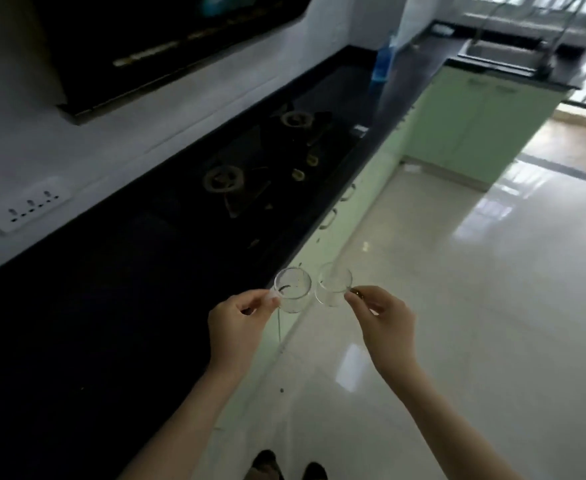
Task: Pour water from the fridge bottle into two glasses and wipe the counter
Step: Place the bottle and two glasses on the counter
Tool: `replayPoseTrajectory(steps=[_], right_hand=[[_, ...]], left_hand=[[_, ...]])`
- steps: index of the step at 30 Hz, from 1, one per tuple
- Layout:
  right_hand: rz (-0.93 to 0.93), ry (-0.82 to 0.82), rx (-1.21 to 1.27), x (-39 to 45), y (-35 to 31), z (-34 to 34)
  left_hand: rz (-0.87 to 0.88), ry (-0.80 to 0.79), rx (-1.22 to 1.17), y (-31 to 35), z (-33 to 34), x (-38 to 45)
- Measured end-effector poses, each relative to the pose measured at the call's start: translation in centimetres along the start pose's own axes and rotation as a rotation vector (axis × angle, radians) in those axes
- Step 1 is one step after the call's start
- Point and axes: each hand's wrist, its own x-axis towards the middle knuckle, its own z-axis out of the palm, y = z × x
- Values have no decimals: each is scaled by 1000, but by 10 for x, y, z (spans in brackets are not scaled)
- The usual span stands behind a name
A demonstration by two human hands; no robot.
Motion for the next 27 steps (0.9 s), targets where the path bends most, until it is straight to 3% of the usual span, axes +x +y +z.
replayPoseTrajectory(steps=[6, 13, 20, 27], right_hand=[[75, 301, 4, -23, 17, -50], [163, 540, 29, -45, 21, -66], [210, 672, 0, -48, 40, -97], [179, 659, -129, -11, 88, -170]], left_hand=[[45, -219, -25, 20, 47, 5], [140, -415, -24, 32, 91, 6], [240, -520, 34, 48, 143, -3], [418, -497, 127, 70, 236, -13]])
